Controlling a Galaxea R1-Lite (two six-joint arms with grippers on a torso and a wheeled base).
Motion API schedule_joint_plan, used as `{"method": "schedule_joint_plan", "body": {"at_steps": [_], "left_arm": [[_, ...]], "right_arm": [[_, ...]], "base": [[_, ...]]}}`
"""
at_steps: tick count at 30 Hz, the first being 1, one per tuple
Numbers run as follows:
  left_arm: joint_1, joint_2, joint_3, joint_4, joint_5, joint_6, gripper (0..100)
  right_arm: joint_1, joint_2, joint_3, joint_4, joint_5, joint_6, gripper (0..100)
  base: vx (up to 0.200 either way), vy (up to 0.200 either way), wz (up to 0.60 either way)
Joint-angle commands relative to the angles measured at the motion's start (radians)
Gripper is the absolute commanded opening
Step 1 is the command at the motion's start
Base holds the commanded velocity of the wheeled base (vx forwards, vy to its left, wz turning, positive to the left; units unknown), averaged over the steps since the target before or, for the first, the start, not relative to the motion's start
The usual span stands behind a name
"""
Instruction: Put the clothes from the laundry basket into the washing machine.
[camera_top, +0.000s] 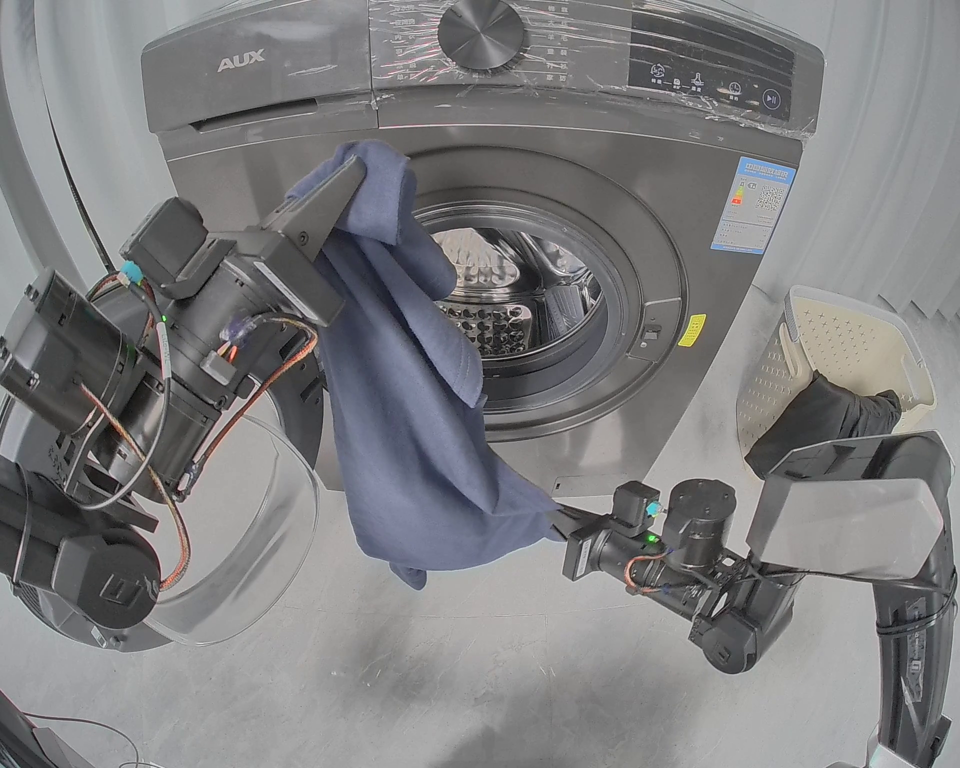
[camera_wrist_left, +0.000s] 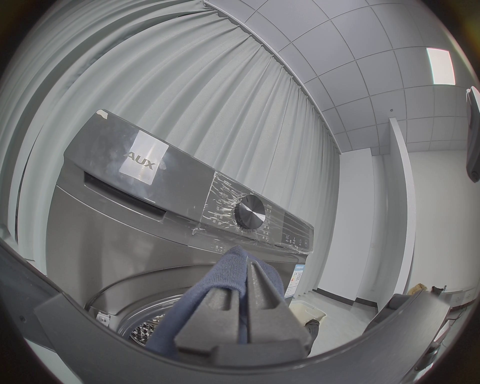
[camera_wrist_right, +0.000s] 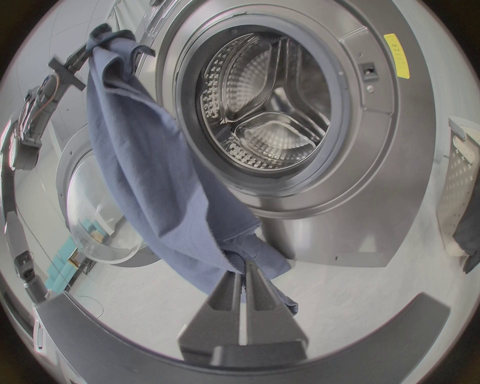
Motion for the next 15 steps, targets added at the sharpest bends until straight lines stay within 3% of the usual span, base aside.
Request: {"method": "schedule_joint_plan", "body": {"at_steps": [1, 5, 6, 11, 15], "left_arm": [[0.023, 0.009, 0.002, 0.0, -0.001, -0.001, 0], [0.036, 0.011, 0.002, -0.001, -0.001, -0.001, 0], [0.055, 0.011, 0.008, -0.001, -0.001, -0.001, 0], [0.085, -0.002, 0.036, -0.001, 0.002, -0.001, 0], [0.105, 0.0, 0.059, -0.011, 0.0, -0.001, 0]], "right_arm": [[-0.071, -0.096, 0.034, 0.0, 0.005, -0.009, 0], [-0.109, -0.173, 0.069, 0.0, 0.019, -0.032, 0], [-0.143, -0.287, 0.109, 0.0, 0.04, -0.036, 0], [-0.182, -0.52, 0.185, 0.005, 0.043, -0.038, 0], [-0.183, -0.656, 0.189, 0.022, 0.037, -0.035, 0]], "base": [[0.0, 0.0, 0.0], [0.0, 0.0, 0.0], [0.0, 0.0, 0.0], [0.0, 0.0, 0.0], [0.0, 0.0, 0.0]]}}
